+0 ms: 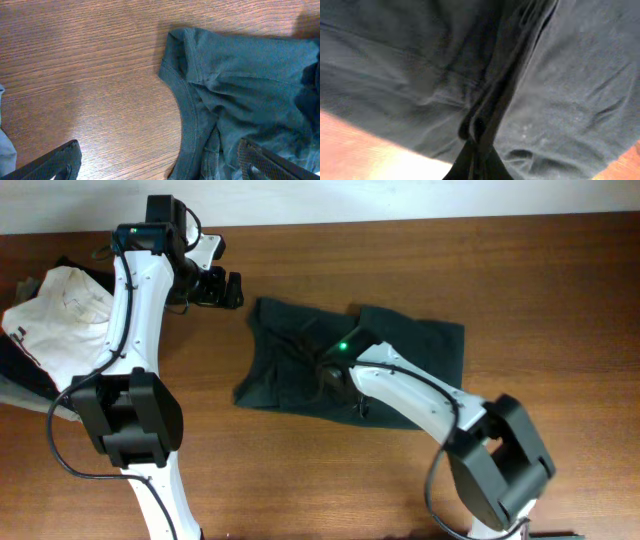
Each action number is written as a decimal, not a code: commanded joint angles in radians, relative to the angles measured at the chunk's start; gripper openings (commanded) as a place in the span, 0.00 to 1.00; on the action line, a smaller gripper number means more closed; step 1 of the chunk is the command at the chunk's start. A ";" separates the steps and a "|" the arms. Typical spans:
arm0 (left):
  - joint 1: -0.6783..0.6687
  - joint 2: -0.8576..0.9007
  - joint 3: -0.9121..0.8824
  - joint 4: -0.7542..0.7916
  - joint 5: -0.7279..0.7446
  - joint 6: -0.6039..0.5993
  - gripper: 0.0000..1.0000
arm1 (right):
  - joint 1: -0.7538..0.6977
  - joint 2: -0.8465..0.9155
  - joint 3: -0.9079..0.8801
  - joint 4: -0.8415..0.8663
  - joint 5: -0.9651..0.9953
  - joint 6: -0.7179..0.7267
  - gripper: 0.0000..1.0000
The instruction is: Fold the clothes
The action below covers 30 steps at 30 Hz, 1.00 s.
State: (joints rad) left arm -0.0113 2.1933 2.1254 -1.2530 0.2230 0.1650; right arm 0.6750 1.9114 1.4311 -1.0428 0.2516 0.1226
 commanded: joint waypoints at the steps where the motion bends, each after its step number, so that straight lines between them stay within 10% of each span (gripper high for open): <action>1: 0.005 -0.006 0.015 -0.001 -0.003 0.013 0.99 | 0.014 -0.037 0.023 -0.018 -0.126 -0.015 0.04; 7: 0.005 -0.006 0.015 -0.001 -0.003 0.013 0.99 | 0.116 -0.037 0.023 -0.002 -0.159 -0.014 0.05; 12: 0.005 -0.006 0.015 -0.001 -0.003 0.013 0.99 | 0.129 -0.029 0.018 0.064 -0.157 -0.011 0.45; 17: 0.005 -0.006 0.015 -0.001 -0.003 0.013 0.99 | 0.074 -0.036 0.024 0.066 -0.130 0.024 0.44; 30: 0.005 -0.006 0.015 -0.001 -0.003 0.013 0.99 | -0.633 -0.084 0.027 0.002 -0.470 0.109 0.58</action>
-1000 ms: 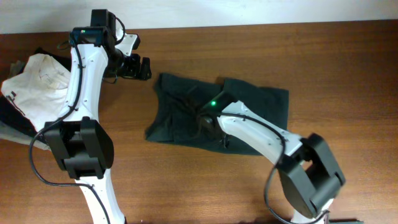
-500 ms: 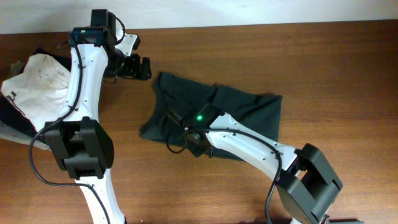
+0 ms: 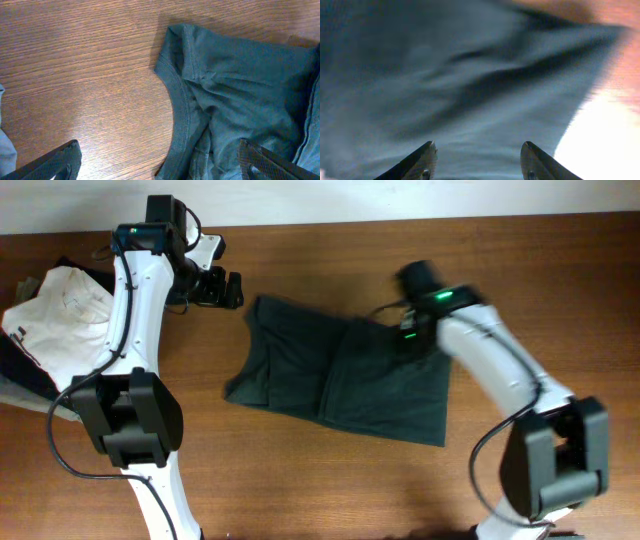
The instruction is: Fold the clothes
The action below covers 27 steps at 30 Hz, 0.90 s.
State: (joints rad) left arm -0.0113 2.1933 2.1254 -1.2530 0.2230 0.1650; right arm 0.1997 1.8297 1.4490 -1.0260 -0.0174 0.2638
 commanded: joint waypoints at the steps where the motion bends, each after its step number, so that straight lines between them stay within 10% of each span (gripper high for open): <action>1: 0.005 -0.006 0.015 -0.001 -0.003 0.013 0.99 | -0.204 0.007 0.009 -0.018 -0.241 -0.041 0.57; 27: -0.161 -0.004 0.020 0.239 0.227 -0.053 0.99 | -0.370 0.062 -0.052 0.019 -0.320 -0.071 0.54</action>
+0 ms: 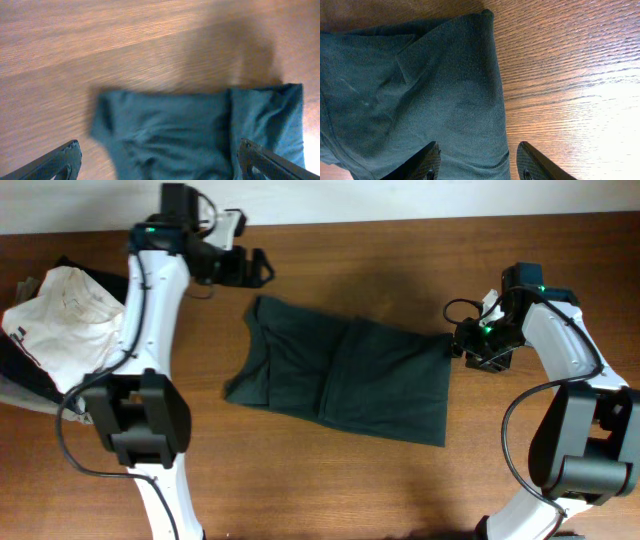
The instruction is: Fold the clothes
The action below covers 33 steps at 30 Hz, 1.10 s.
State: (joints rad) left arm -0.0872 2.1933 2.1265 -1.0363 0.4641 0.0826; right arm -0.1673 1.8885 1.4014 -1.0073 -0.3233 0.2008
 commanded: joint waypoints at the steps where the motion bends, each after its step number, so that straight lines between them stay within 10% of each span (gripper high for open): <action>1: -0.116 -0.004 0.019 0.032 -0.030 0.058 0.99 | -0.003 0.006 -0.005 0.006 -0.013 -0.001 0.54; 10: -0.309 0.067 0.021 0.164 -0.133 0.112 0.98 | -0.003 0.034 -0.005 0.031 -0.018 -0.002 0.53; 14: -0.354 0.162 0.021 0.159 -0.133 0.115 0.66 | -0.003 0.034 -0.005 0.027 -0.017 -0.002 0.53; 23: -0.362 0.301 0.021 0.176 -0.047 0.114 0.66 | -0.003 0.034 -0.005 0.027 -0.017 -0.002 0.53; 33: -0.354 0.310 0.023 0.157 0.044 0.114 0.00 | -0.003 0.090 -0.005 0.043 0.002 -0.002 0.53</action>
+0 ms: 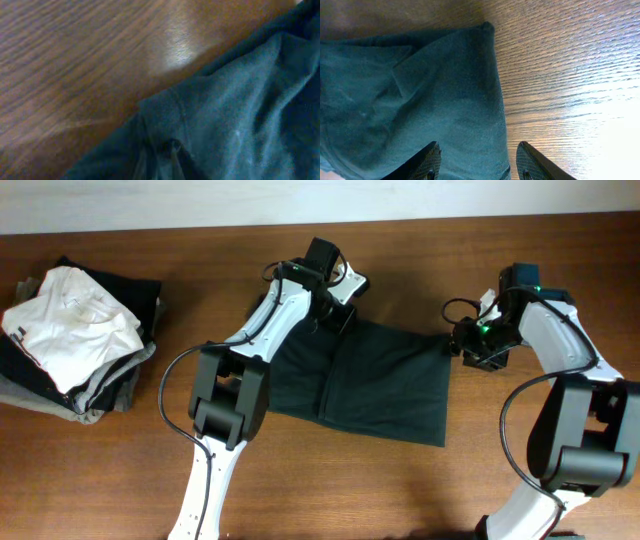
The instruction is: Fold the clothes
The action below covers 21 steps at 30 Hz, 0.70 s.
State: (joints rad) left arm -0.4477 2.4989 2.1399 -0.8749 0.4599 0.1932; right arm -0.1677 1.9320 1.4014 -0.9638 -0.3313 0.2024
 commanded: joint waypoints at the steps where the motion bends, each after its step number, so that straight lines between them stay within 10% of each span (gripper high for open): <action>1: 0.011 0.005 0.010 -0.008 0.049 0.003 0.00 | -0.003 0.063 -0.005 0.000 0.013 -0.003 0.53; 2: 0.016 0.005 0.010 -0.014 0.049 0.003 0.15 | -0.004 0.079 -0.005 0.002 0.013 -0.003 0.53; 3: 0.019 0.005 0.010 -0.021 0.048 0.003 0.51 | -0.004 0.086 -0.005 0.004 0.013 -0.003 0.53; 5: 0.023 0.005 0.010 -0.037 0.039 0.003 0.75 | -0.004 0.095 -0.005 0.019 0.010 -0.011 0.53; 11: 0.066 0.003 0.052 -0.090 -0.174 0.003 0.79 | -0.016 0.096 -0.005 0.018 0.010 -0.011 0.50; 21: 0.157 0.003 0.058 -0.131 0.076 -0.008 0.80 | -0.016 0.156 -0.008 0.029 0.028 -0.011 0.28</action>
State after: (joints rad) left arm -0.2867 2.4989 2.1750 -0.9958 0.3515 0.1902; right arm -0.1764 2.0663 1.4014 -0.9367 -0.3157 0.1989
